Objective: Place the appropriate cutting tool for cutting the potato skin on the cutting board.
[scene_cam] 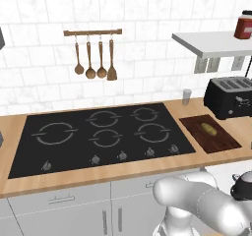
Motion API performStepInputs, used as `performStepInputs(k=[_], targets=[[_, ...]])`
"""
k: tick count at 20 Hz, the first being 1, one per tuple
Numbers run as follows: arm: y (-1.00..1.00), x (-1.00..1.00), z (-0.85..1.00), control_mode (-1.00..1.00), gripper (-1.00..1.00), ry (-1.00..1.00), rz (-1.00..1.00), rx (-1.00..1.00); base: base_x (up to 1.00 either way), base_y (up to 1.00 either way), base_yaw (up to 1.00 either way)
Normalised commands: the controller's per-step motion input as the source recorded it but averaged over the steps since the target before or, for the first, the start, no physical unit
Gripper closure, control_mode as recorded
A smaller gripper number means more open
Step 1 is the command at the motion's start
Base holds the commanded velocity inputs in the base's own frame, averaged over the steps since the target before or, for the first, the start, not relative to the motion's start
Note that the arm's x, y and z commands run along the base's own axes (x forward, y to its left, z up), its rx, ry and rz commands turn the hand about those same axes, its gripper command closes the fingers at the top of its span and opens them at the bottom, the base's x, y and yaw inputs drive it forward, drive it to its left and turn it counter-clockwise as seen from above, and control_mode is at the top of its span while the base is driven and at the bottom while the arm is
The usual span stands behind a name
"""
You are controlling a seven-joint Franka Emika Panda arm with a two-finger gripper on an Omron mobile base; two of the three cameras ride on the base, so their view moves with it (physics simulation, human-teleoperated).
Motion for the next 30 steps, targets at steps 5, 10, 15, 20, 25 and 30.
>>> performStepInputs(k=[5, 10, 15, 20, 25, 30], targets=[[-0.34, 0.56, -0.22, -1.00, -1.00, -0.17, 0.00, 0.00, 0.00, 0.00, 0.00], [-0.18, 0.25, -0.64, -1.00, -1.00, -0.09, -0.05, -0.05, 0.00, 0.00, 0.00], [-0.05, 0.45, -0.25, -1.00, -1.00, 0.03, -0.17, -0.05, 0.00, 0.00, 0.00], [-0.01, 0.41, -0.39, -1.00, -1.00, 0.09, -0.18, -0.02, 0.00, 0.00, 0.00], [-0.02, 0.13, -0.51, -1.00, -1.00, 0.06, -0.15, 0.00, 0.00, 0.00, 0.00], [-0.03, 0.00, -0.51, -1.00, -1.00, 0.02, -0.12, 0.00, 0.00, 0.00, 0.00]])
